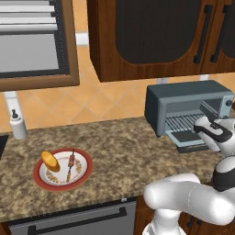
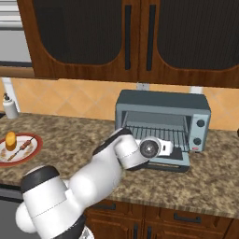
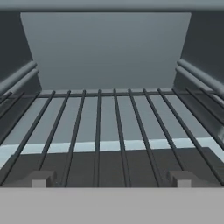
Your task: Pick up the kebab skewer and baguette bread, and place them inside the toaster oven. Close the toaster oven door and start by setting the timer.
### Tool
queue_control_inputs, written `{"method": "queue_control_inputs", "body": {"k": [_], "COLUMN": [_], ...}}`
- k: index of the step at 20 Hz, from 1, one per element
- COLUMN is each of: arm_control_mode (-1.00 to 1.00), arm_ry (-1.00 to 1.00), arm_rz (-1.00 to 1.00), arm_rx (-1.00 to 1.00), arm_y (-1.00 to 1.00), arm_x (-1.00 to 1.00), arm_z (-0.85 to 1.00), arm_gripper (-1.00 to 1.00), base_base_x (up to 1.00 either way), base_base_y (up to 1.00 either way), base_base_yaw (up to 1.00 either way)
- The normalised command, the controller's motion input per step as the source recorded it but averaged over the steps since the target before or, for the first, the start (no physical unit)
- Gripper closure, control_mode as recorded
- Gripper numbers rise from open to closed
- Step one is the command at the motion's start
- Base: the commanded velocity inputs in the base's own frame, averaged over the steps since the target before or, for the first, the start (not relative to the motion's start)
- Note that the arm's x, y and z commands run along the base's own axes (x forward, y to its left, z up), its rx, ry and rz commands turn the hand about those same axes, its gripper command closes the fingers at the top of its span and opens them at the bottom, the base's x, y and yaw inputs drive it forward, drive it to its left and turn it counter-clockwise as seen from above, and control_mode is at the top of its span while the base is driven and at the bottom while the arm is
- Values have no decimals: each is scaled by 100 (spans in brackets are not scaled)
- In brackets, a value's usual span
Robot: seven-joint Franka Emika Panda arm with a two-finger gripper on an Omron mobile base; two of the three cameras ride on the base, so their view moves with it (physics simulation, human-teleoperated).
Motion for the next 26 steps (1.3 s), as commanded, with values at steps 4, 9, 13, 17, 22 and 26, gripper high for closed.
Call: {"method": "queue_control_inputs", "body": {"k": [4, 9, 13, 17, 22, 26], "arm_control_mode": [-100, -100, -100, -100, -100, -100], "arm_ry": [1, 1, 4, 29, 40, 25], "arm_rz": [0, -2, -7, -5, -3, 0], "arm_rx": [0, 0, 0, 3, 4, 2], "arm_y": [0, -3, 0, 21, 46, 81], "arm_x": [-40, -31, -2, -11, -43, -83], "arm_z": [-14, 32, 91, 79, 34, -3], "arm_gripper": [-100, -100, -100, -100, -100, -100], "base_base_x": [0, 0, 0, 0, 0, 0], "base_base_y": [0, 0, 0, 0, 0, 0], "base_base_yaw": [0, 0, 0, 0, 0, 0]}}
